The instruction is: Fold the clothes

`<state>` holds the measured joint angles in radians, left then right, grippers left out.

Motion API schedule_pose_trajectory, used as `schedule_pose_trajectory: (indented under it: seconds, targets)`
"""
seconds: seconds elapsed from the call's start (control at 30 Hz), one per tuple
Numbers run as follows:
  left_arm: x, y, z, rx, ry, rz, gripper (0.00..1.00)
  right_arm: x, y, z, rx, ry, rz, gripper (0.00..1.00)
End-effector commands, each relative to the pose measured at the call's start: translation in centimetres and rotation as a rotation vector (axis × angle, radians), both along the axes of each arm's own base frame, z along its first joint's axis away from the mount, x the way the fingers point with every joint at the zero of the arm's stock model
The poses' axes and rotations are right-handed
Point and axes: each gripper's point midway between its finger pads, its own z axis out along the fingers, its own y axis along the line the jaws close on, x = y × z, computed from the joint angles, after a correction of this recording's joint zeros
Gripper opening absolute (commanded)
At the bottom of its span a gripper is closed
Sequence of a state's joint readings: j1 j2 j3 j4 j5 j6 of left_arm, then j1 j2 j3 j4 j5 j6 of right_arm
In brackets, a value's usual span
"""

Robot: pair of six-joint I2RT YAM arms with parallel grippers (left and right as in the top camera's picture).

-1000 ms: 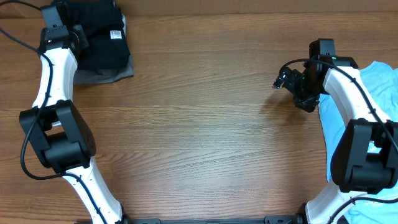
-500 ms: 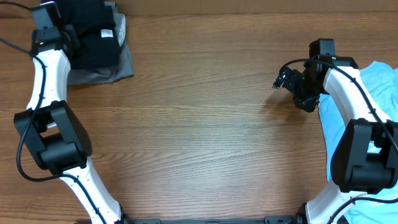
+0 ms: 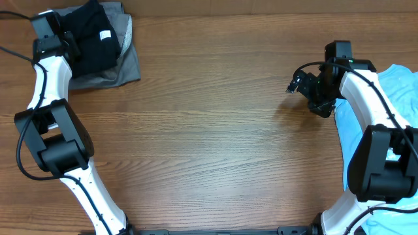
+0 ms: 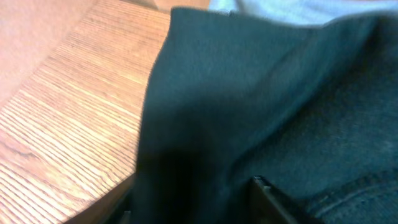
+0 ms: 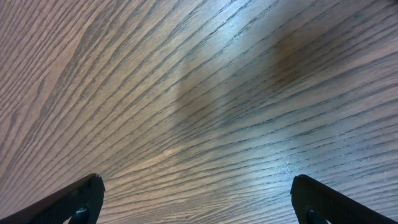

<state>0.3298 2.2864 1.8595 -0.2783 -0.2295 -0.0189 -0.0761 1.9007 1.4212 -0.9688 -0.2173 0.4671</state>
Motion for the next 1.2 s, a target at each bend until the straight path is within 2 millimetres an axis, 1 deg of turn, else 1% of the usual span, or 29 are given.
schedule_pose_trajectory:
  seconds: [0.0,0.13,0.2,0.27,0.3,0.33,0.4,0.43,0.47,0.53,0.6,0.67,0.73,0.8,0.83,0.87,0.9,0.93,0.97,1.0,1.07,1.1,1.17]
  targets:
    - [0.5,0.9,1.3,0.033,-0.026,0.007,0.63,0.7,-0.1,1.7,-0.01,-0.051,0.001,1.0]
    - [0.5,0.8,3.4,0.044,-0.057,0.004,0.69,0.7,-0.1,1.7,-0.01,-0.051,0.001,1.0]
    - [0.5,0.5,5.1,0.052,-0.084,0.0,0.71,0.7,-0.1,1.7,-0.01,-0.051,0.001,1.0]
    - [0.6,-0.2,7.5,0.056,-0.129,-0.01,0.71,0.7,-0.1,1.7,-0.01,-0.051,0.001,1.0]
    - [0.6,-0.4,8.2,0.059,-0.142,-0.016,0.71,0.7,-0.1,1.7,-0.01,-0.051,0.001,1.0]
    - [0.7,-0.9,9.4,0.06,-0.165,-0.028,0.71,0.7,-0.1,1.7,-0.01,-0.051,0.001,1.0]
    - [0.7,-2.2,11.4,0.046,-0.197,-0.07,0.67,0.7,-0.1,1.7,-0.01,-0.051,0.001,1.0]
    - [0.7,-3.0,11.8,0.028,-0.2,-0.098,0.63,0.7,-0.1,1.7,-0.01,-0.051,0.001,1.0]
    - [0.6,-4.3,12.1,-0.008,-0.195,-0.149,0.59,0.7,-0.1,1.7,-0.01,-0.051,0.001,1.0]
    - [0.5,-6.6,11.8,-0.073,-0.174,-0.229,0.58,0.7,-0.1,1.7,-0.01,-0.051,0.001,1.0]
    - [0.1,-8.7,10.5,-0.137,-0.125,-0.288,0.54,0.7,-0.1,1.7,-0.01,-0.051,0.001,1.0]
    - [-0.5,-10.0,8.7,-0.177,-0.06,-0.307,0.5,0.7,-0.1,1.7,-0.01,-0.051,0.001,1.0]
    - [-1.3,-11.1,6.4,-0.211,0.023,-0.313,0.45,0.7,-0.1,1.7,-0.01,-0.051,0.0,1.0]
    - [-2.4,-12.3,4.0,-0.264,0.109,-0.305,0.42,0.7,-0.1,1.7,-0.01,-0.051,0.001,1.0]
    - [-3.0,-12.9,3.1,-0.291,0.144,-0.293,0.38,0.7,-0.1,1.7,-0.01,-0.051,0.001,1.0]
    - [-3.3,-13.4,2.6,-0.31,0.166,-0.289,0.36,0.7,-0.1,1.7,-0.01,-0.051,0.001,1.0]
    - [-3.5,-14.0,2.1,-0.318,0.185,-0.297,0.32,0.7,-0.1,1.7,-0.01,-0.051,0.001,1.0]
    - [-3.5,-14.5,2.0,-0.319,0.191,-0.307,0.3,0.7,-0.1,1.7,-0.01,-0.051,0.001,1.0]
    - [-3.4,-15.0,2.1,-0.311,0.194,-0.324,0.3,0.7,-0.1,1.7,-0.01,-0.051,0.001,1.0]
    - [-3.3,-15.4,2.2,-0.296,0.194,-0.347,0.33,0.7,-0.1,1.7,-0.01,-0.051,0.001,1.0]
    - [-3.1,-16.1,2.3,-0.286,0.198,-0.37,0.45,0.7,-0.1,1.7,-0.01,-0.051,0.001,1.0]
    - [-3.1,-16.5,2.2,-0.288,0.203,-0.375,0.46,0.7,-0.1,1.7,-0.01,-0.051,0.001,1.0]
    - [-3.3,-16.9,2.0,-0.289,0.215,-0.379,0.44,0.7,-0.1,1.7,-0.01,-0.051,0.001,1.0]
